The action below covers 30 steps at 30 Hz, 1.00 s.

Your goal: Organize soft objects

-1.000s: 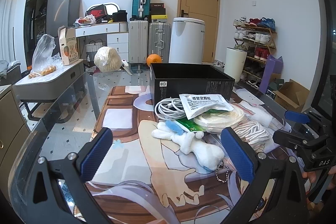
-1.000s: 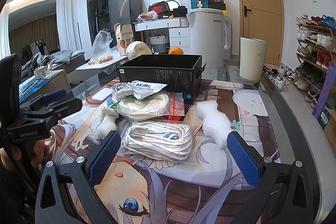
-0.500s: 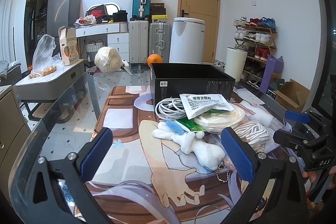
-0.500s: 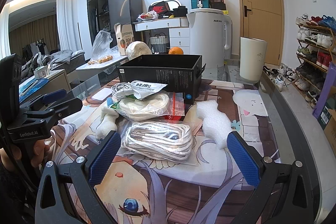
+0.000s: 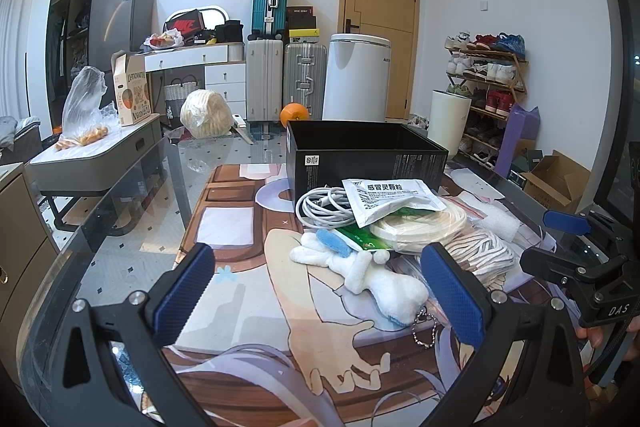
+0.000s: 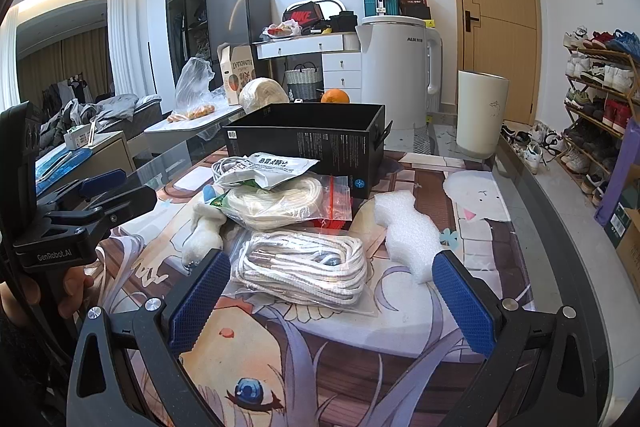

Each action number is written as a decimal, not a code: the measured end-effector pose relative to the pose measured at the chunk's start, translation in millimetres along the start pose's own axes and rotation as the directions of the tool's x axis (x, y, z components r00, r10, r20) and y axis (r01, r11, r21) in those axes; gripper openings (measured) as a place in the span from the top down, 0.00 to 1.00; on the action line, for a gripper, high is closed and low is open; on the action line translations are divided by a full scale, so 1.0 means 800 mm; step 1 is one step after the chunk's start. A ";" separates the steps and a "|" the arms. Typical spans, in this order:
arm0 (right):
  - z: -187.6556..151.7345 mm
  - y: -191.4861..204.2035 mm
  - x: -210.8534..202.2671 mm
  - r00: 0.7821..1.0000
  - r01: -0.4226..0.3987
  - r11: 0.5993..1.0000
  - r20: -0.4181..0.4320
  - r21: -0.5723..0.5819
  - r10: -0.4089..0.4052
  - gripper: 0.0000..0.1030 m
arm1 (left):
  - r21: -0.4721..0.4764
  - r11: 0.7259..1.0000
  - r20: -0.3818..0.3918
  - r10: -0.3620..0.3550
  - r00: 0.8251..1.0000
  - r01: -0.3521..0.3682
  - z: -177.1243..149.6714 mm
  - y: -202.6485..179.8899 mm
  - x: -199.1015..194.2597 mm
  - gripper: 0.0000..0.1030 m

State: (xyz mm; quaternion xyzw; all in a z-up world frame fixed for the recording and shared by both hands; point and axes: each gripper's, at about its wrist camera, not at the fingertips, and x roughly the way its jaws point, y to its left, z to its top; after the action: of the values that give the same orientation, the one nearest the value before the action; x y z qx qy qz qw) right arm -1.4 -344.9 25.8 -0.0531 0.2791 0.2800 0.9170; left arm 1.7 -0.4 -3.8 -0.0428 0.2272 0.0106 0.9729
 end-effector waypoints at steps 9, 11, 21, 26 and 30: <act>-0.005 0.001 0.005 1.000 0.003 1.000 -0.016 -0.001 -0.003 0.00 | 0.005 1.000 -0.007 0.002 1.000 -0.002 0.000 0.001 0.000 0.00; -0.002 0.001 0.000 1.000 0.007 1.000 -0.017 -0.003 -0.007 0.00 | 0.007 1.000 -0.012 0.004 1.000 -0.003 0.000 0.001 0.001 0.00; 0.005 0.000 0.005 0.999 -0.004 1.000 -0.036 -0.013 0.003 0.00 | 0.013 1.000 -0.036 0.006 0.999 -0.005 0.005 -0.001 0.005 0.00; 0.014 -0.002 0.004 0.999 0.003 1.000 -0.042 -0.026 -0.004 0.00 | 0.023 1.000 -0.045 -0.003 0.999 0.004 0.009 -0.004 0.006 0.00; 0.025 -0.011 0.003 0.998 0.026 0.999 -0.050 -0.038 -0.028 0.00 | 0.009 1.000 -0.061 -0.024 0.998 0.024 0.014 -0.003 0.007 0.00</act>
State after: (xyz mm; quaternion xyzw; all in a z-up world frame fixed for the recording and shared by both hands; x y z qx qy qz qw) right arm 14.4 -345.8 40.7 -0.0809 0.2961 0.2712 0.9123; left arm 11.6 -1.4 4.2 -0.0410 0.2561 -0.0034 0.9658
